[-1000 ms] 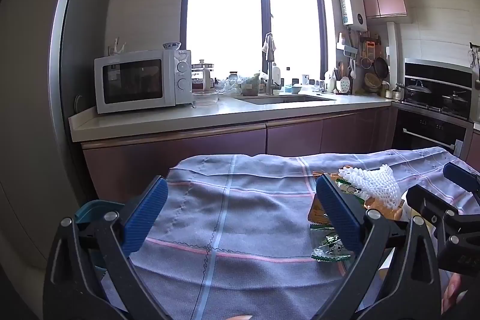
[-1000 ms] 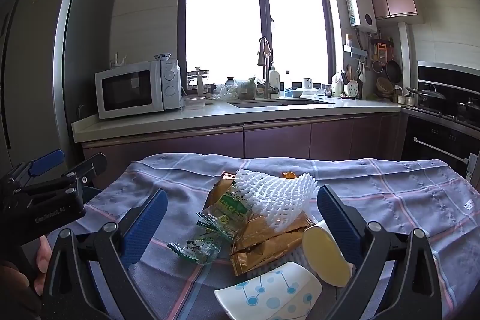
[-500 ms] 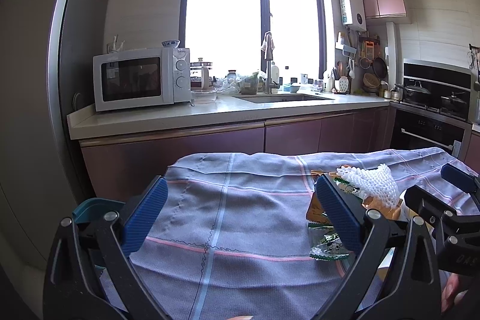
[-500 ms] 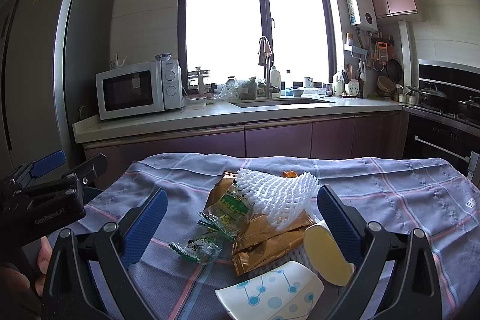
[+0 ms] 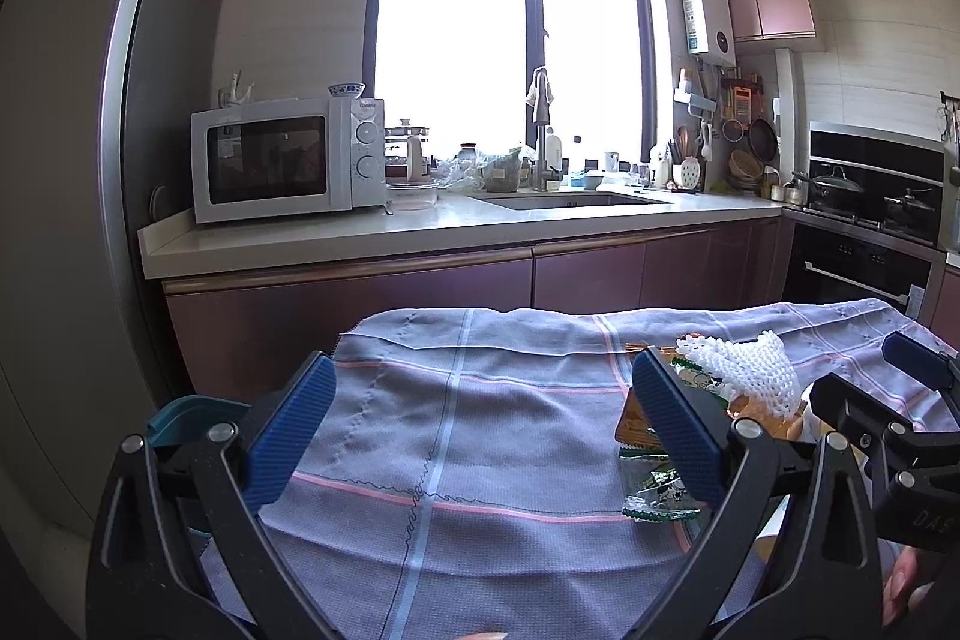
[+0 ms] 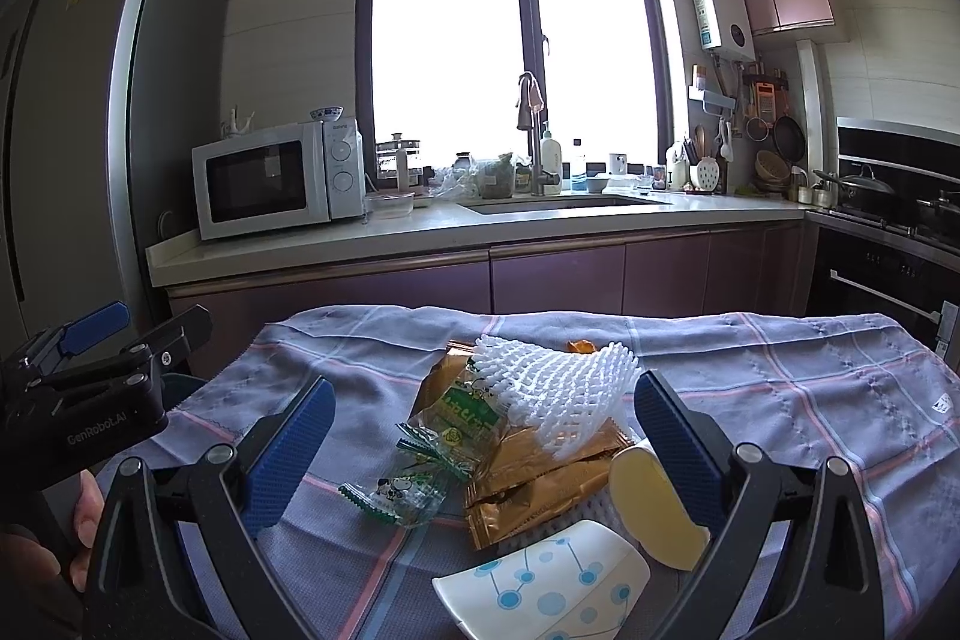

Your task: Collect trash

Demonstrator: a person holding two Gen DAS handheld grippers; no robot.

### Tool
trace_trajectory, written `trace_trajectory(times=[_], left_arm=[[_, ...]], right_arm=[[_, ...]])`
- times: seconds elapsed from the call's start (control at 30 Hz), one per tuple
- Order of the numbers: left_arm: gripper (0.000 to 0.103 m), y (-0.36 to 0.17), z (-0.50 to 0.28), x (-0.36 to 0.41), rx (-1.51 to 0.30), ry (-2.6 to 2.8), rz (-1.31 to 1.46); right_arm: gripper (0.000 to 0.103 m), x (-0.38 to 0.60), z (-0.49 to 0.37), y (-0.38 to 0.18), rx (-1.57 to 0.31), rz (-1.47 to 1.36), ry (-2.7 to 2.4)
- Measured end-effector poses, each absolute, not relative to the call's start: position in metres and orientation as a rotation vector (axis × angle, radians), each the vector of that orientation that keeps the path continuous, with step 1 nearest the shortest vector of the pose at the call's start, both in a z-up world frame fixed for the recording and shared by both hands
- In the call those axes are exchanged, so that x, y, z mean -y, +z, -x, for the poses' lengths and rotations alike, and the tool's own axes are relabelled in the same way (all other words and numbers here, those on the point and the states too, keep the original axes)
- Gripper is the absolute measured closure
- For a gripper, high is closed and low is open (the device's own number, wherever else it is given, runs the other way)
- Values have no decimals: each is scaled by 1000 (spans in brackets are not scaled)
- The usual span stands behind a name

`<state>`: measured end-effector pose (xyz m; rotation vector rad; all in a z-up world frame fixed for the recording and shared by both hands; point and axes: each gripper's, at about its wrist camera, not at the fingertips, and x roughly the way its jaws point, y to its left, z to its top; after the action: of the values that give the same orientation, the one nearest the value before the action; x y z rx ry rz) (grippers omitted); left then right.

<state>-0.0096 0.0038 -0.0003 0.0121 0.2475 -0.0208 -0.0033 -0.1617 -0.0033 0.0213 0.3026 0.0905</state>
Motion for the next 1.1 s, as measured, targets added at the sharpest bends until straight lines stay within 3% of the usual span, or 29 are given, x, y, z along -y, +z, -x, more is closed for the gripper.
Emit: trace_trajectory(times=[1.1], left_arm=[[6, -3, 11, -1, -240, -29, -16]], right_arm=[[6, 161, 1, -5, -306, -22, 91]])
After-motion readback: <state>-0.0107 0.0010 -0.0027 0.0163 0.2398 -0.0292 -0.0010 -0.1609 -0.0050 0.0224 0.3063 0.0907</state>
